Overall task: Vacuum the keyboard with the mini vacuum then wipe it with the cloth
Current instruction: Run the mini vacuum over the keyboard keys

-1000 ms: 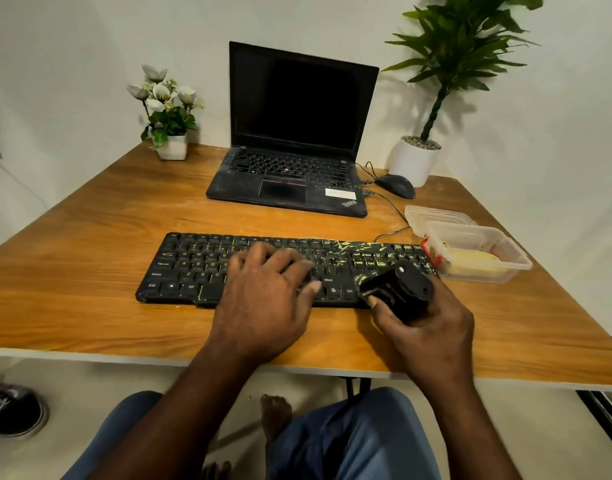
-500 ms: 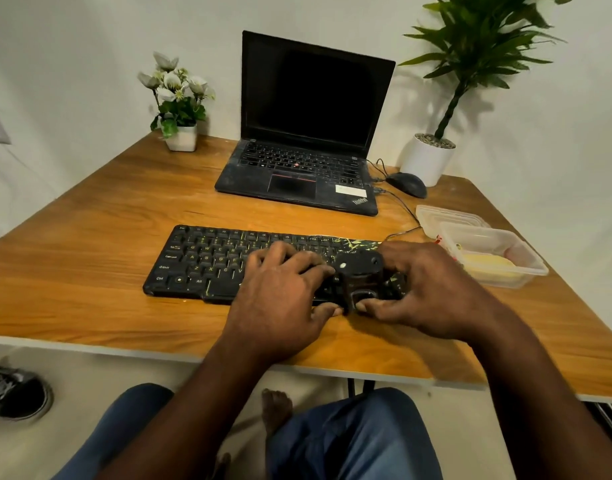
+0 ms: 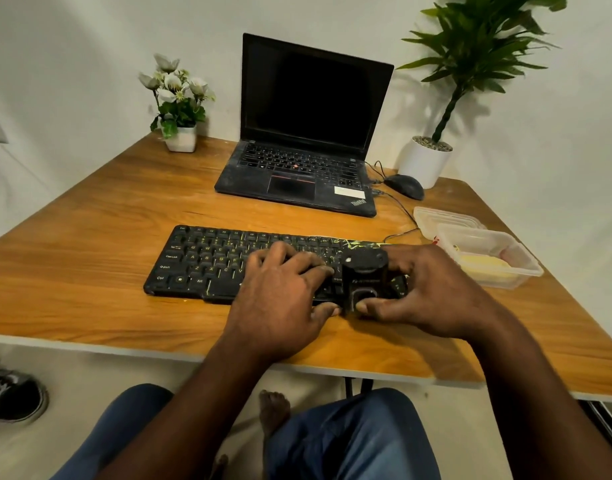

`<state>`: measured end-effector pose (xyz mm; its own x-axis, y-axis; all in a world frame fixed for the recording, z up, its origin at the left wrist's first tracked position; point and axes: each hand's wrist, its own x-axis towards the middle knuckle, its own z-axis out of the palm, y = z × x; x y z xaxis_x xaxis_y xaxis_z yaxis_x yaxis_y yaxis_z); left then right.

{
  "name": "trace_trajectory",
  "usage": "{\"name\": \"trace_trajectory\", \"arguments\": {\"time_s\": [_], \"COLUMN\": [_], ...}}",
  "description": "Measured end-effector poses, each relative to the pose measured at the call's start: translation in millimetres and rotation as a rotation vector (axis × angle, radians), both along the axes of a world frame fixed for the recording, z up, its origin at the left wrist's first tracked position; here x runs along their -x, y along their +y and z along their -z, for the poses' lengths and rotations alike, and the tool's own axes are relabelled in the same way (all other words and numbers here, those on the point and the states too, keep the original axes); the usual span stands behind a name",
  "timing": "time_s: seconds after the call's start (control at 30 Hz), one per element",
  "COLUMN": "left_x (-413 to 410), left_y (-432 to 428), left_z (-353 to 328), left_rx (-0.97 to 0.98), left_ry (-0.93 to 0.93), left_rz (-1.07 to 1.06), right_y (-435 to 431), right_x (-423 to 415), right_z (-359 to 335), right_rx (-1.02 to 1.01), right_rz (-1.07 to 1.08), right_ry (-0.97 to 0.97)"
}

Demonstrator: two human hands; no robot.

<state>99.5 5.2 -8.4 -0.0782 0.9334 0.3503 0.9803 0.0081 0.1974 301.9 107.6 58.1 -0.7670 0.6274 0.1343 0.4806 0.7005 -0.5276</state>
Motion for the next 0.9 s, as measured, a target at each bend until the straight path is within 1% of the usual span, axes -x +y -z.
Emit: {"name": "trace_trajectory", "arguments": {"time_s": [0.07,0.1,0.13,0.17,0.2,0.23,0.27,0.3,0.37,0.43,0.47,0.57,0.6,0.7,0.77,0.83,0.9], "left_x": [0.5,0.3,0.1,0.1,0.1,0.4,0.9,1.5,2.0,2.3,2.9,4.1,3.9,2.9,2.9,2.9,2.7], "left_y": [0.4,0.2,-0.3,-0.6,-0.7,-0.7,-0.7,-0.9,-2.4,-4.8,-5.5,-6.6,-6.9,-8.5,-9.8,-10.4,-9.9], "left_z": [0.3,0.6,0.7,1.2,1.6,1.8,2.0,2.3,2.6,3.4,3.5,2.3,1.9,0.8,-0.5,-1.7,-0.9], "left_rx": [-0.005,-0.007,-0.009,-0.011,-0.014,-0.02,-0.027,-0.033,-0.042,-0.053,-0.06,-0.065,-0.065,-0.069,-0.063,-0.059,-0.059], "left_ry": [-0.005,-0.01,-0.016,-0.019,-0.019,-0.017,-0.019,-0.025,-0.027,-0.021,-0.026,-0.052,-0.053,-0.061,-0.062,-0.052,-0.039], "left_rz": [-0.001,-0.003,-0.003,-0.002,-0.001,0.001,0.003,0.006,0.011,0.003,-0.009,-0.03,-0.032,-0.039,-0.052,-0.064,-0.067], "right_y": [1.6,1.6,0.9,0.4,0.1,-0.7,-1.6,-1.4,0.0,-0.6,-1.1,-6.6,-9.0,-13.9,-16.9,-17.5,-16.1], "right_x": [1.3,2.8,3.4,1.5,-3.3,-9.3,-15.1,-19.5,-23.4,-22.4,-20.9,-12.5,-7.1,12.9,24.8,29.4,29.1], "right_z": [-0.7,-0.2,0.9,2.3,2.8,1.8,1.1,2.5,9.8,17.2,19.2,18.8,17.6,12.3,7.5,1.8,-5.0], "right_rx": [-0.079,-0.126,-0.125,-0.062,0.045,0.155,0.224,0.246,0.226,0.241,0.247,0.226,0.19,-0.033,-0.122,-0.102,-0.021], "right_rz": [0.093,0.135,0.134,0.101,0.058,0.03,0.043,0.102,0.288,0.41,0.426,0.329,0.29,0.215,0.175,0.12,0.043], "right_ry": [0.087,0.088,0.061,0.034,0.031,0.067,0.142,0.241,0.422,0.515,0.517,0.427,0.381,0.215,0.132,0.052,-0.01]}}
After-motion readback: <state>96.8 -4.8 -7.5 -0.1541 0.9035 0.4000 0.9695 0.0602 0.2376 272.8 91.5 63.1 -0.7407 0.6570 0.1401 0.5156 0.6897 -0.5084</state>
